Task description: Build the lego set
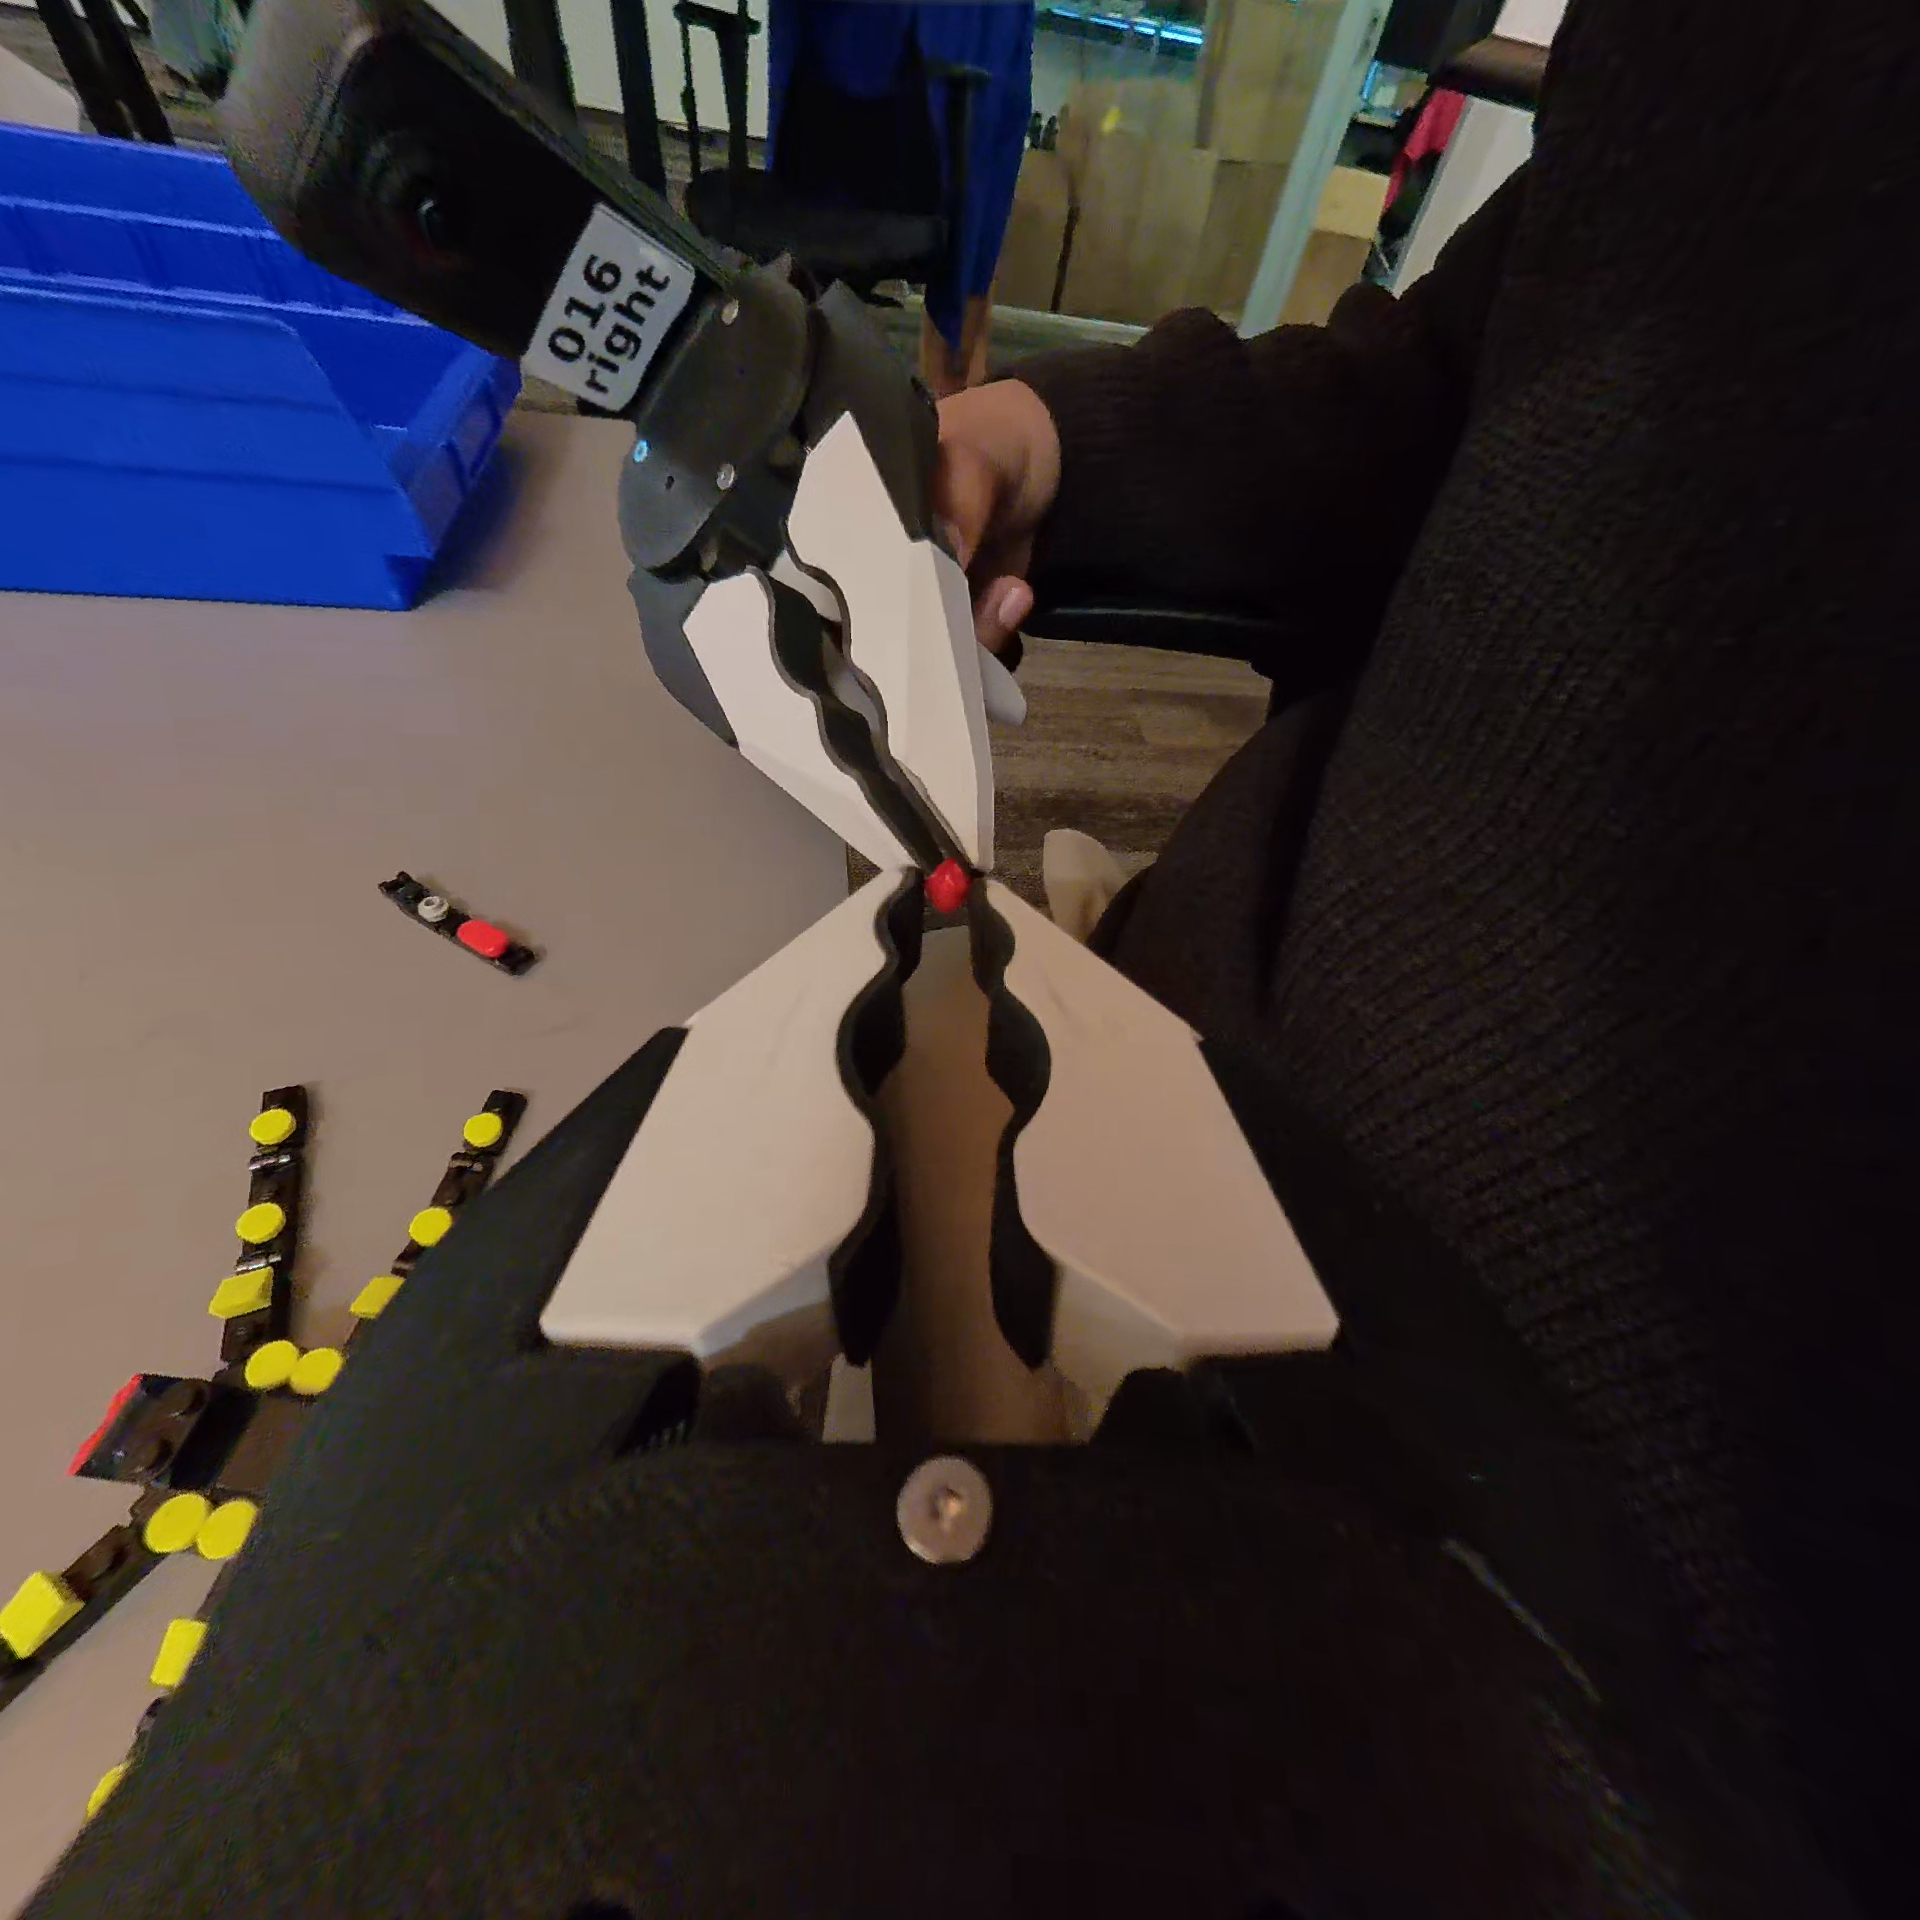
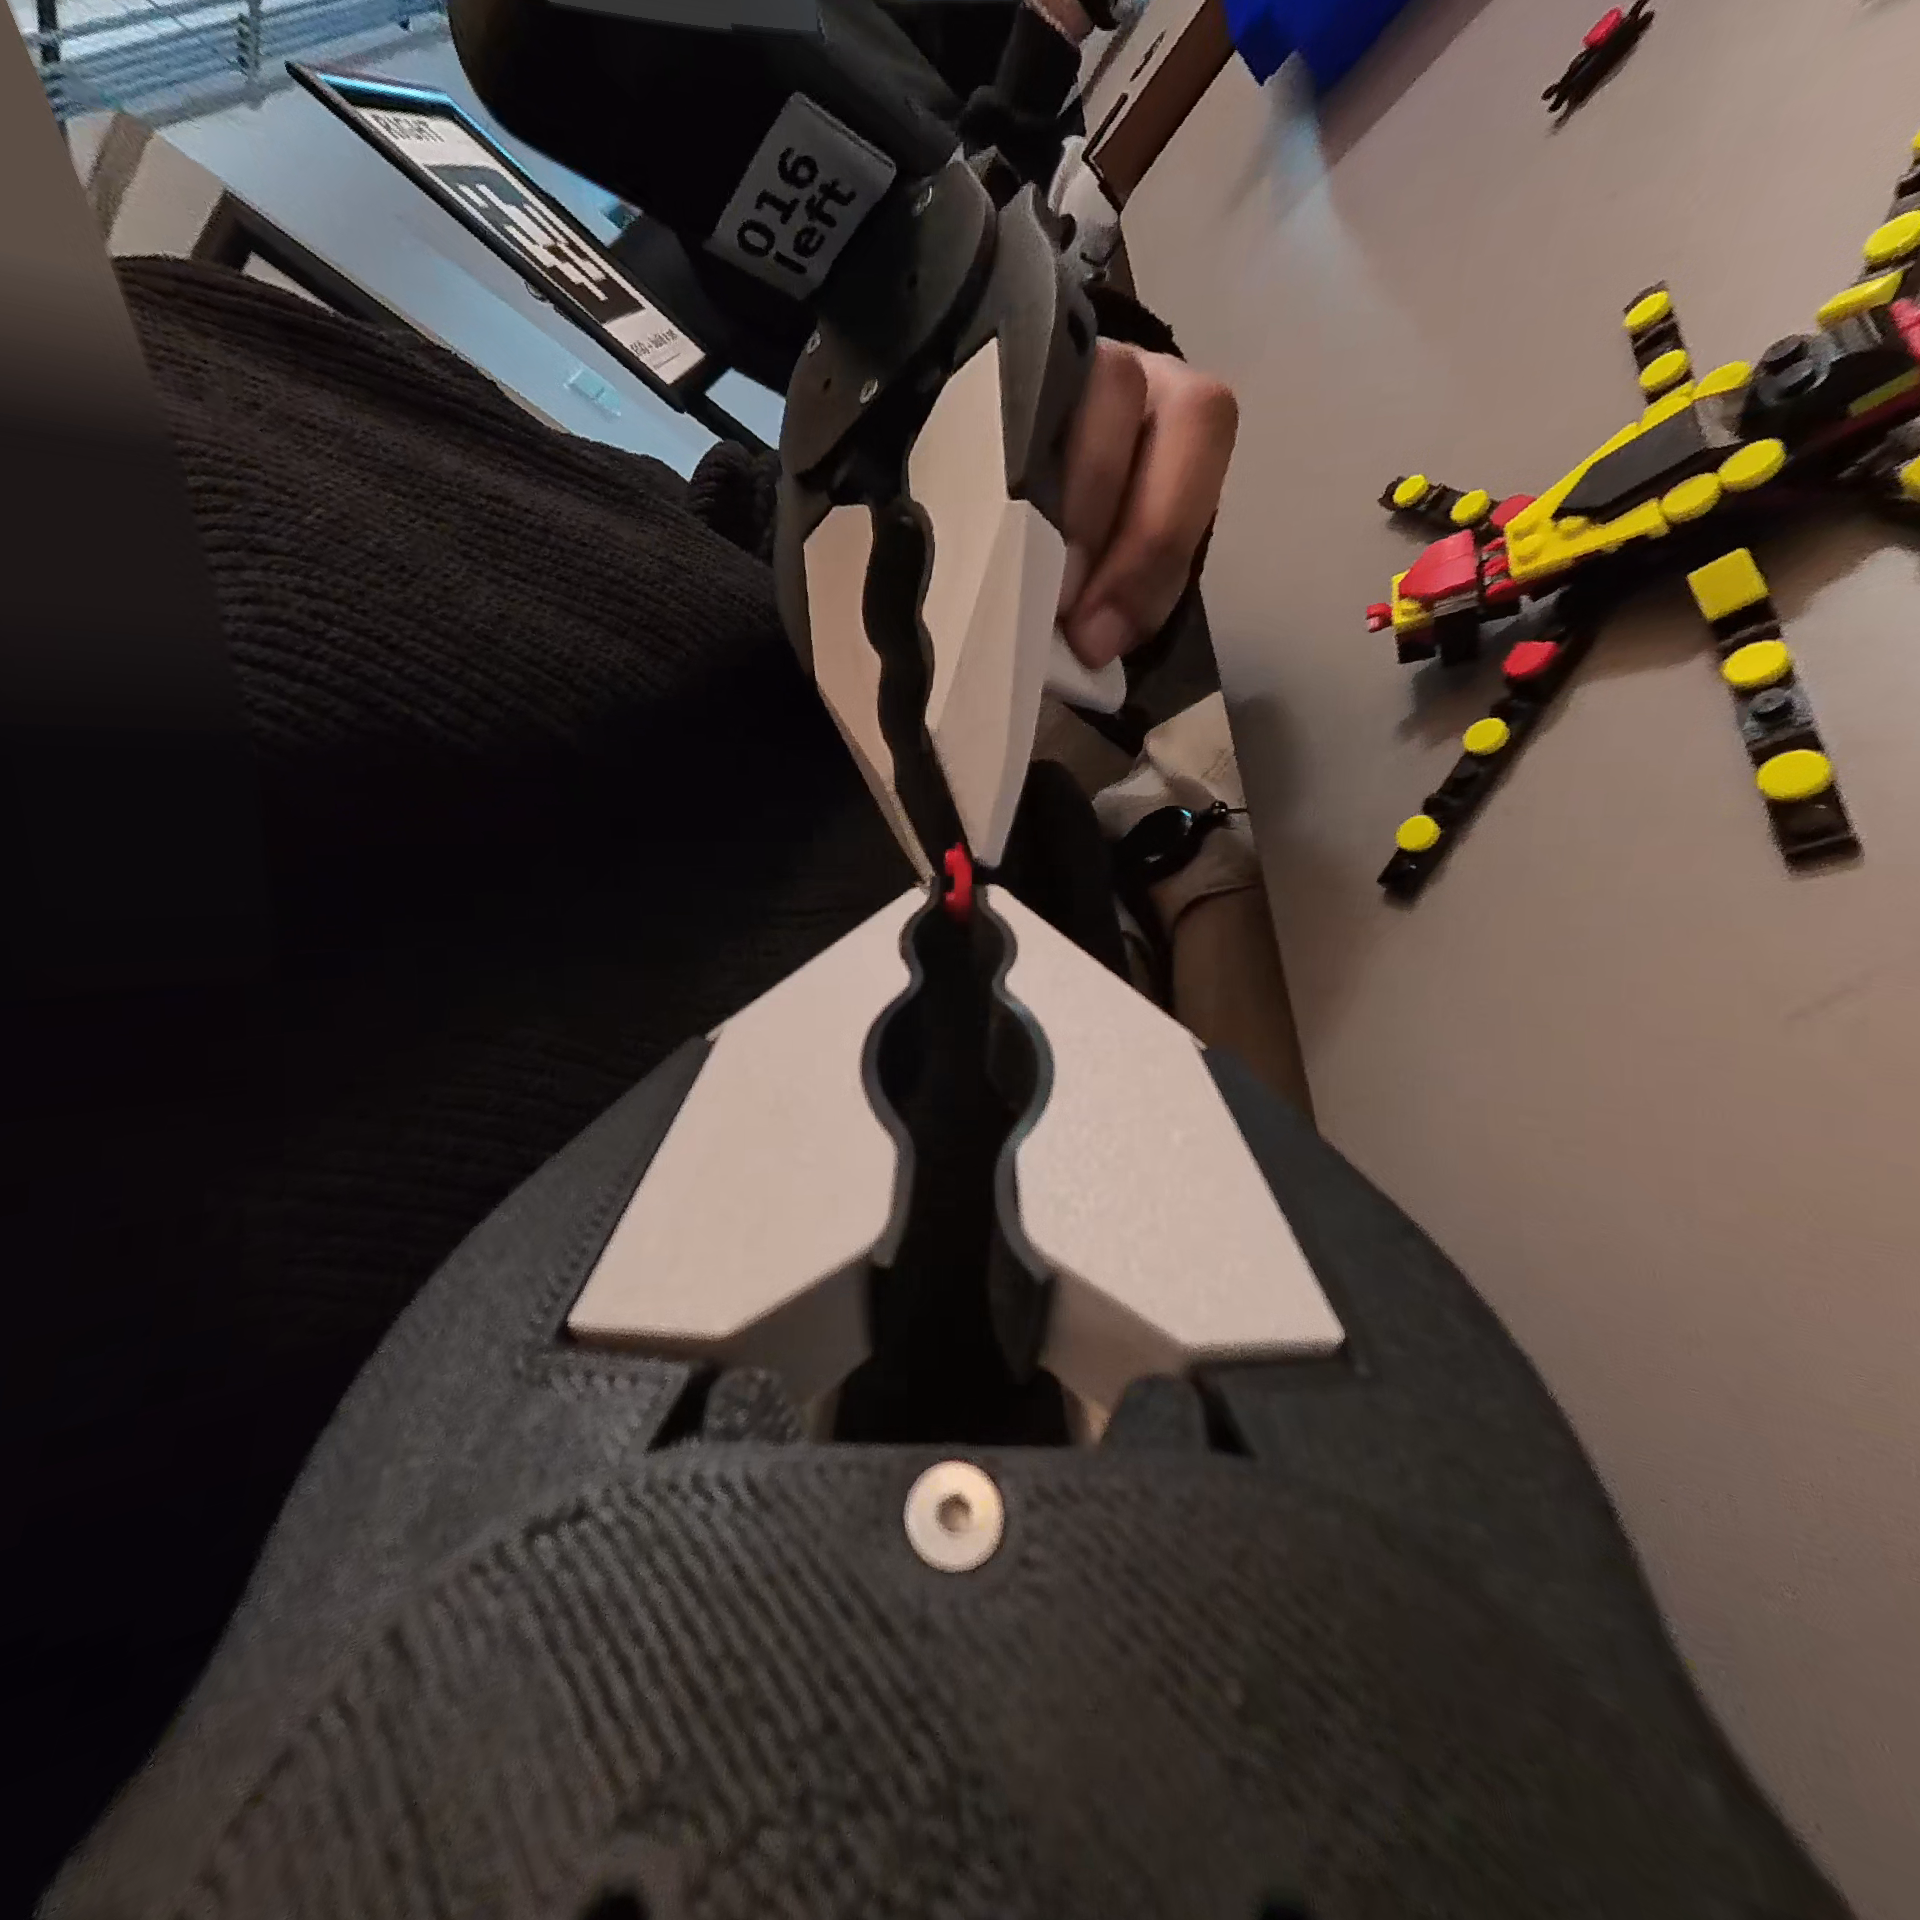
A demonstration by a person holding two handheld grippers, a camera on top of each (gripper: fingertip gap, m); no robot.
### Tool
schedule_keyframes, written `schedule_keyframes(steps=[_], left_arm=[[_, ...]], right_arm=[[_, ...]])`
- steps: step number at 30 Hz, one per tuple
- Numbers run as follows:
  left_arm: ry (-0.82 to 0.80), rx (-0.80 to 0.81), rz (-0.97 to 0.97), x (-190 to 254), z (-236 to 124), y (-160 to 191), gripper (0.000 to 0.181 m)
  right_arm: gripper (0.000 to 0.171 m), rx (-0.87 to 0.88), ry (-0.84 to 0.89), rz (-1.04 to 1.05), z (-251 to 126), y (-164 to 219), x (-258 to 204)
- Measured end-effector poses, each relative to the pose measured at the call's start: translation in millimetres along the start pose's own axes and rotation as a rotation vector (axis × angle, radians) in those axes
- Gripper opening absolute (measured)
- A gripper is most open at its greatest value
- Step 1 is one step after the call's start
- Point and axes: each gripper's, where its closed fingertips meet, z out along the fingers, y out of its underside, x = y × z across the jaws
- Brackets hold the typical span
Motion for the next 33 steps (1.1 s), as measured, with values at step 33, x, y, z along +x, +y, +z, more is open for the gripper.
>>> schedule_keyframes(steps=[33], left_arm=[[-0.093, 0.143, -0.603, -52.9, -4.4, 1.5, 0.005]], right_arm=[[0.012, -0.097, 0.812, -0.91, -20.1, -35.3, 42.2]])
